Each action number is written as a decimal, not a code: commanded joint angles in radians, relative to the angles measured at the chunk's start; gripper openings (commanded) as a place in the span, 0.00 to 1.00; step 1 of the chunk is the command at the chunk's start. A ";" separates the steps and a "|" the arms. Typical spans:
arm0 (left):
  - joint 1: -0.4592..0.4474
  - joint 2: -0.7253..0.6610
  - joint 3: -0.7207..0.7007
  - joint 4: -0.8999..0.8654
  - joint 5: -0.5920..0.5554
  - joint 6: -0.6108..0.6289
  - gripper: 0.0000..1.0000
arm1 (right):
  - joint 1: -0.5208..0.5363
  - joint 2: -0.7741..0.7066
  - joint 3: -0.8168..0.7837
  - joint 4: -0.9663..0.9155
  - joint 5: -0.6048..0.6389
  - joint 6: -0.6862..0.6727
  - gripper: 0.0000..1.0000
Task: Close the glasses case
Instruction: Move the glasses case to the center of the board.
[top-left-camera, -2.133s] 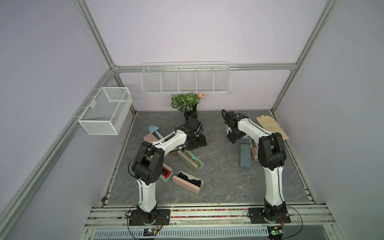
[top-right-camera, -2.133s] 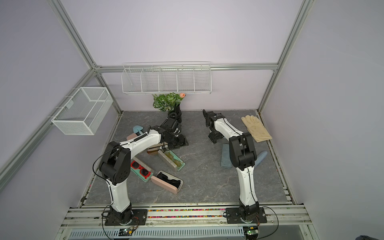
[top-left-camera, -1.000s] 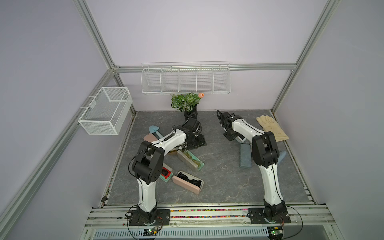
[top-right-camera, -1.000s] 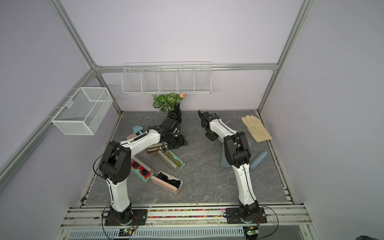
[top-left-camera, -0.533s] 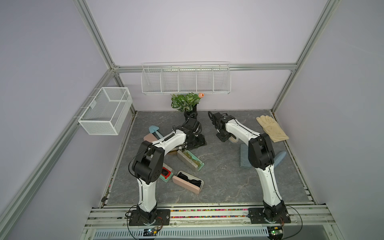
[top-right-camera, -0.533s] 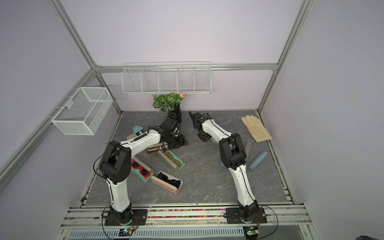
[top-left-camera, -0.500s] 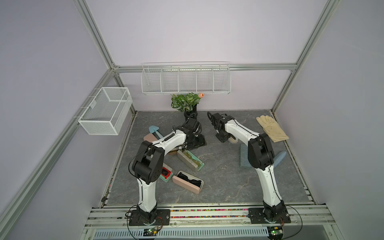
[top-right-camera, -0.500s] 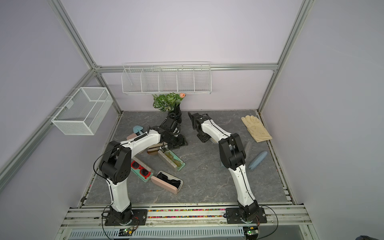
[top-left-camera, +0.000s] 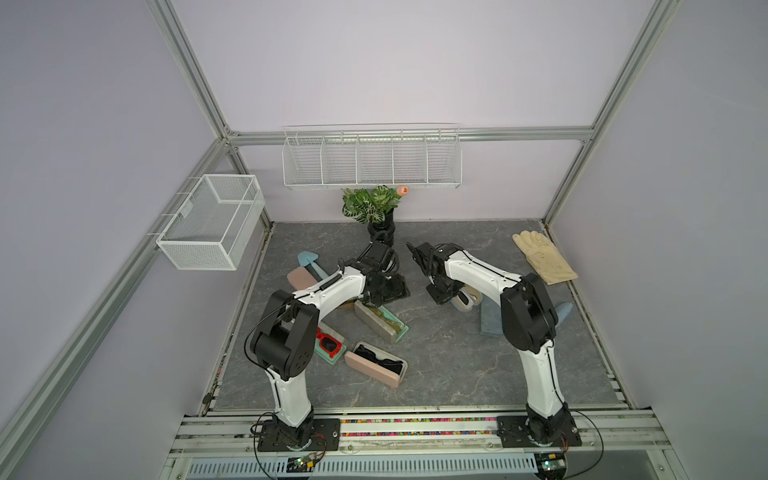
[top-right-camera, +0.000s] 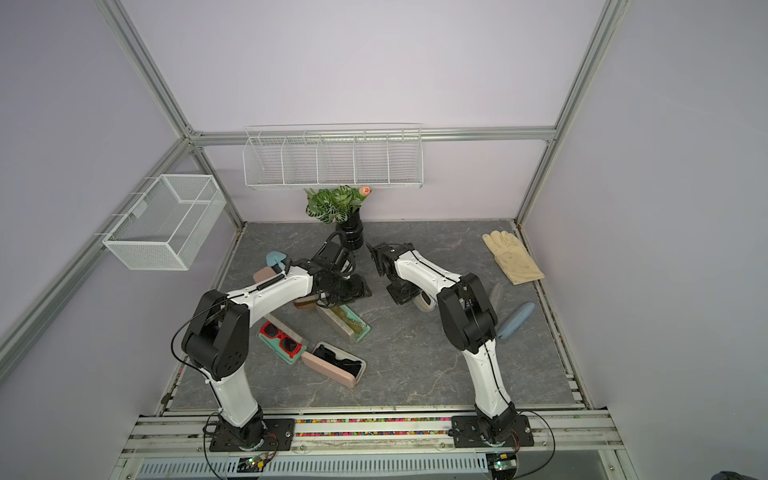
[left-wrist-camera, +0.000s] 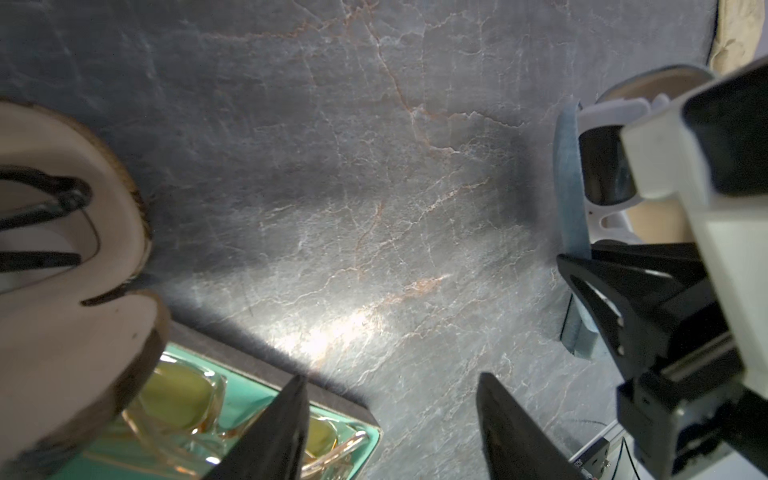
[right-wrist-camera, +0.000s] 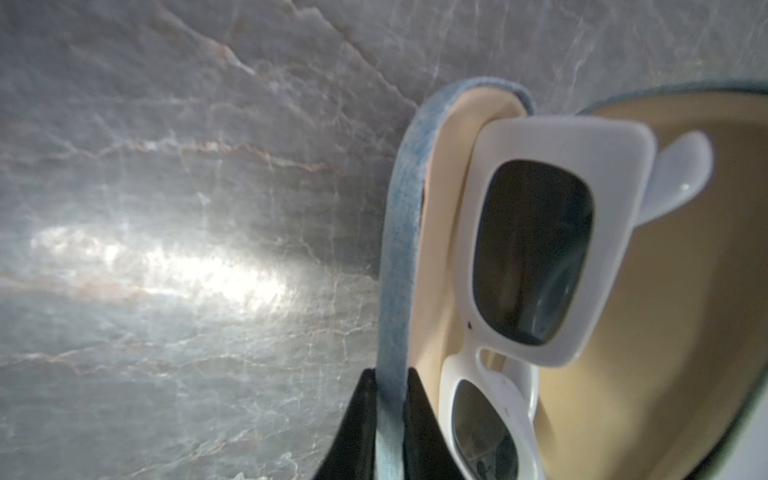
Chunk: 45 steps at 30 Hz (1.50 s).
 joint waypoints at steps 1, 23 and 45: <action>0.007 -0.032 -0.025 0.019 -0.005 -0.004 0.65 | 0.028 -0.055 -0.063 0.022 -0.016 0.085 0.15; 0.007 -0.028 -0.032 0.022 -0.004 -0.011 0.65 | 0.072 -0.078 -0.086 0.035 -0.023 0.128 0.42; -0.044 0.086 0.099 0.028 0.029 -0.044 0.28 | 0.009 -0.281 -0.039 -0.047 0.072 0.081 0.23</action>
